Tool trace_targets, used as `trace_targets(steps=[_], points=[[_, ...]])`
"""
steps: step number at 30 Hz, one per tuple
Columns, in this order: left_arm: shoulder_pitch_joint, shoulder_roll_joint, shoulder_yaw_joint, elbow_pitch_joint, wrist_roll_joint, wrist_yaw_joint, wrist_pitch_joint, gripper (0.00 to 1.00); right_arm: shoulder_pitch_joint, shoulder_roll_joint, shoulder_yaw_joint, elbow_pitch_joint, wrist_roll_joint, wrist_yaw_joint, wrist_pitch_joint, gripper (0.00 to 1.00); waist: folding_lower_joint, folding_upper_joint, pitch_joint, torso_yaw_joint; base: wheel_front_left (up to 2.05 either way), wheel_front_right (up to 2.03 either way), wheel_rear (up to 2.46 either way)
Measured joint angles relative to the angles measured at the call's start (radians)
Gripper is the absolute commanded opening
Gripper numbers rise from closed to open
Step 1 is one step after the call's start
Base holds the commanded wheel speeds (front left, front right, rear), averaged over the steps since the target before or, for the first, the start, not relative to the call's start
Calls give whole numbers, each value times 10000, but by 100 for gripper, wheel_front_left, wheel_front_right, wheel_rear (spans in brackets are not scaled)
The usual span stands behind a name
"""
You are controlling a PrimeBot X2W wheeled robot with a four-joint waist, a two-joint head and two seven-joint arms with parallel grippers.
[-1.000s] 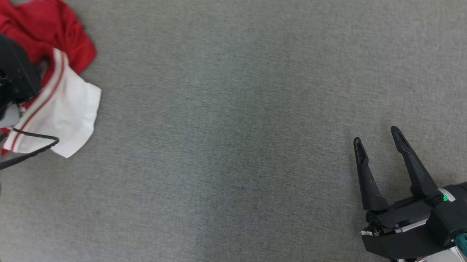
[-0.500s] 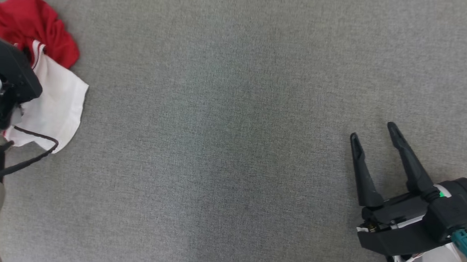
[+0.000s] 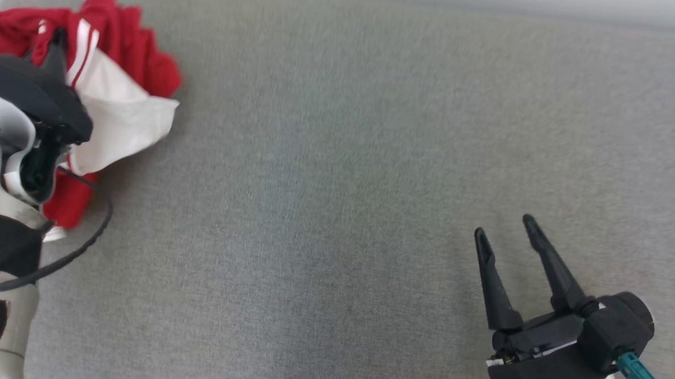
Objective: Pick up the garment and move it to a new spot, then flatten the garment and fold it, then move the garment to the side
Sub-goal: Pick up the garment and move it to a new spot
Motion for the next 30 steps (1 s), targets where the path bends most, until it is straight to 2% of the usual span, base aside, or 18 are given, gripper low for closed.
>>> trace_targets(steps=[10,15,19,25,30], points=[[860,25,-761,-2763,-959,-2,583,0,558,418,21,138,107,0,0,100,-2,-2,-1520,-497,0,0,0],[1305,-17,-1003,-4167,-1020,67,1110,0,682,596,81,132,169,0,0,100,-2,-2,-2010,-1062,0,0,0],[1794,-150,-1087,-5035,-1225,345,1613,0,688,698,174,130,194,0,-2,100,-2,-2,-2279,-1634,0,0,0],[2304,-376,-1267,-5770,-1294,685,1904,0,639,723,343,86,217,0,0,100,-1,-2,-2524,-2567,0,0,0],[2631,-518,-1482,-5879,-1296,765,1994,0,609,734,357,42,199,0,0,100,0,-2,-2573,-3340,0,0,0]])
